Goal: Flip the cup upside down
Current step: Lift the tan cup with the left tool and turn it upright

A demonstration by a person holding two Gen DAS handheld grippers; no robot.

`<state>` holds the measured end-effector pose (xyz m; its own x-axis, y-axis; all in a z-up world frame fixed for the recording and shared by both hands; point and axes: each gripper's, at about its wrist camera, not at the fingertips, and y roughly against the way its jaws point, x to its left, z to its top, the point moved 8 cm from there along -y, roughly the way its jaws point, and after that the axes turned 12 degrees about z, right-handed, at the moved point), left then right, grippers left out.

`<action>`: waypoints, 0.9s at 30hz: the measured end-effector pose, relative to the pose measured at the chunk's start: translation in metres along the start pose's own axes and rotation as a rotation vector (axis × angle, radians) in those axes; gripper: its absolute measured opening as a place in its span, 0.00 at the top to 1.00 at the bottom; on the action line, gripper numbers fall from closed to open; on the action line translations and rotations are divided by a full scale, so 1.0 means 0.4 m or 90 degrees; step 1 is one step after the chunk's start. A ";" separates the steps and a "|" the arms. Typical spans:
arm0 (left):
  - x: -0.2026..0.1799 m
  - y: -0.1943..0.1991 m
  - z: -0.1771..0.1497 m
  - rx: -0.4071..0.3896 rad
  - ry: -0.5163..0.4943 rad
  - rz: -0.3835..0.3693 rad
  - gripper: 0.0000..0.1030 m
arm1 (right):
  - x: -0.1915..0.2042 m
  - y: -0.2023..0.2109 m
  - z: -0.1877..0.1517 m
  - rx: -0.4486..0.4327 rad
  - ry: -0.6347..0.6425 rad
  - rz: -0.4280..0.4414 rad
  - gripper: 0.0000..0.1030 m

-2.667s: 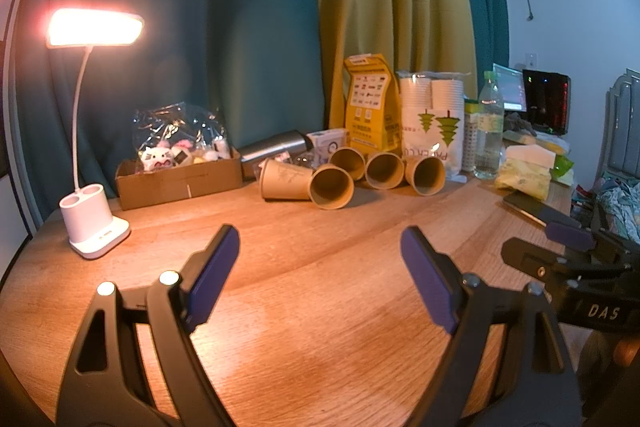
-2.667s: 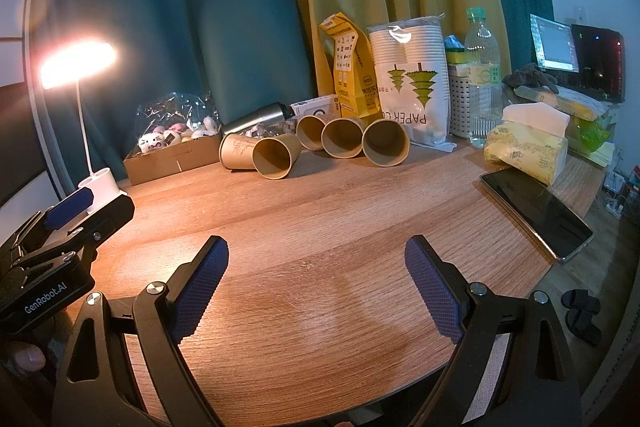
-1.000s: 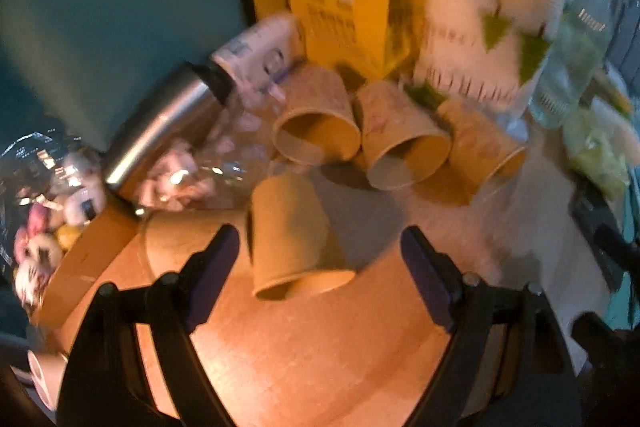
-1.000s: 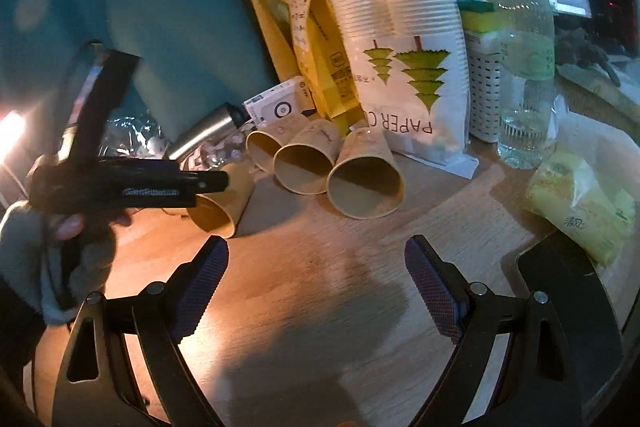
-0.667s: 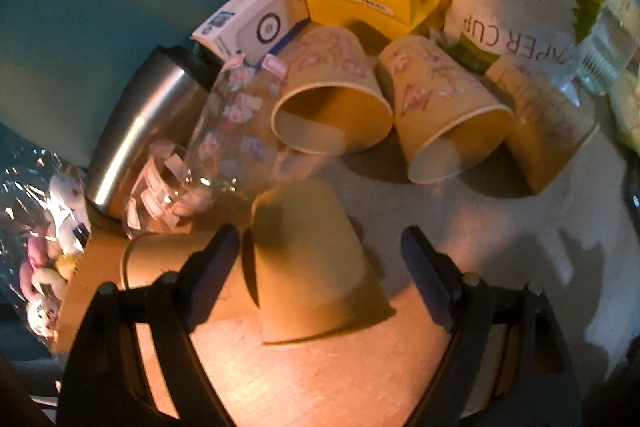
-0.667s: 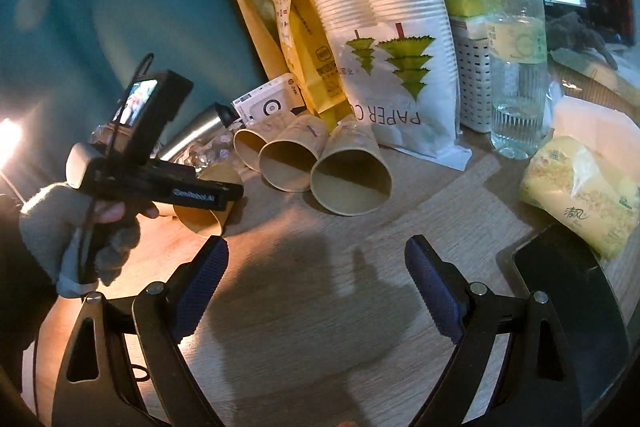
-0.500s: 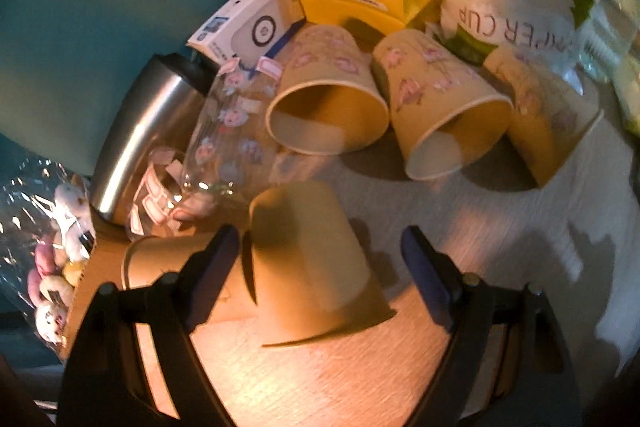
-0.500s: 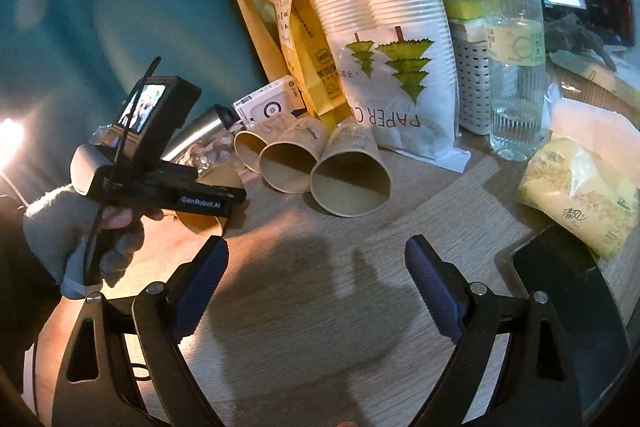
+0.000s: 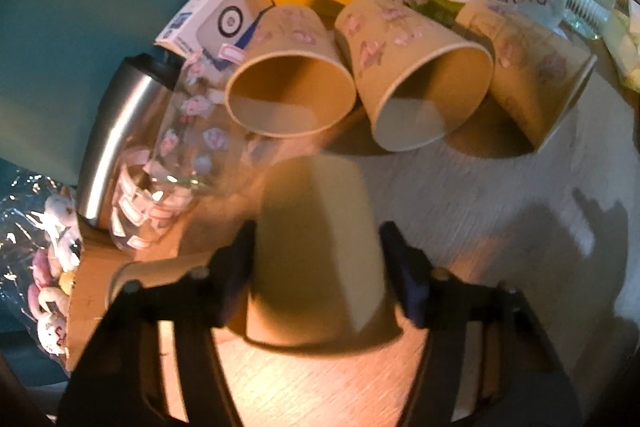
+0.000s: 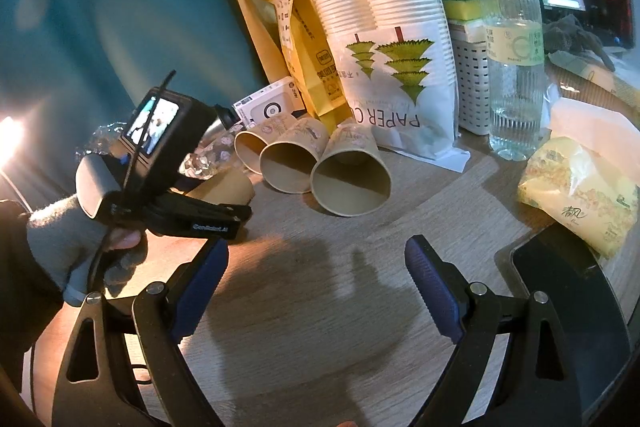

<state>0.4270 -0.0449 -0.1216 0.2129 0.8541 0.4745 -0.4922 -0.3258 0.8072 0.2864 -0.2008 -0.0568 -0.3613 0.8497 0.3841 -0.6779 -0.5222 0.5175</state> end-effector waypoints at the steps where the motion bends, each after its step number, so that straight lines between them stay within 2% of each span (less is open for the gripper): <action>1: -0.001 -0.002 0.004 -0.002 0.000 -0.005 0.41 | -0.001 -0.001 -0.001 0.000 0.000 -0.001 0.11; 8: 0.011 0.053 0.010 -0.034 0.010 -0.013 0.42 | -0.008 0.000 -0.001 -0.004 -0.003 -0.004 0.11; 14: 0.044 0.179 -0.020 -0.098 0.031 -0.041 0.42 | -0.002 0.024 0.004 -0.013 0.004 -0.010 0.11; 23: 0.044 0.429 -0.154 -0.224 0.061 -0.083 0.42 | 0.060 0.111 -0.011 -0.032 0.040 -0.008 0.11; 27: 0.034 0.534 -0.251 -0.277 0.091 -0.097 0.42 | 0.101 0.158 -0.021 -0.045 0.058 0.001 0.11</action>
<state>0.2400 -0.0621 0.0218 0.2066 0.9361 0.2847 -0.7780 -0.0193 0.6280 0.2236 -0.1988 -0.0151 -0.4172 0.8534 0.3126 -0.7189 -0.5203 0.4609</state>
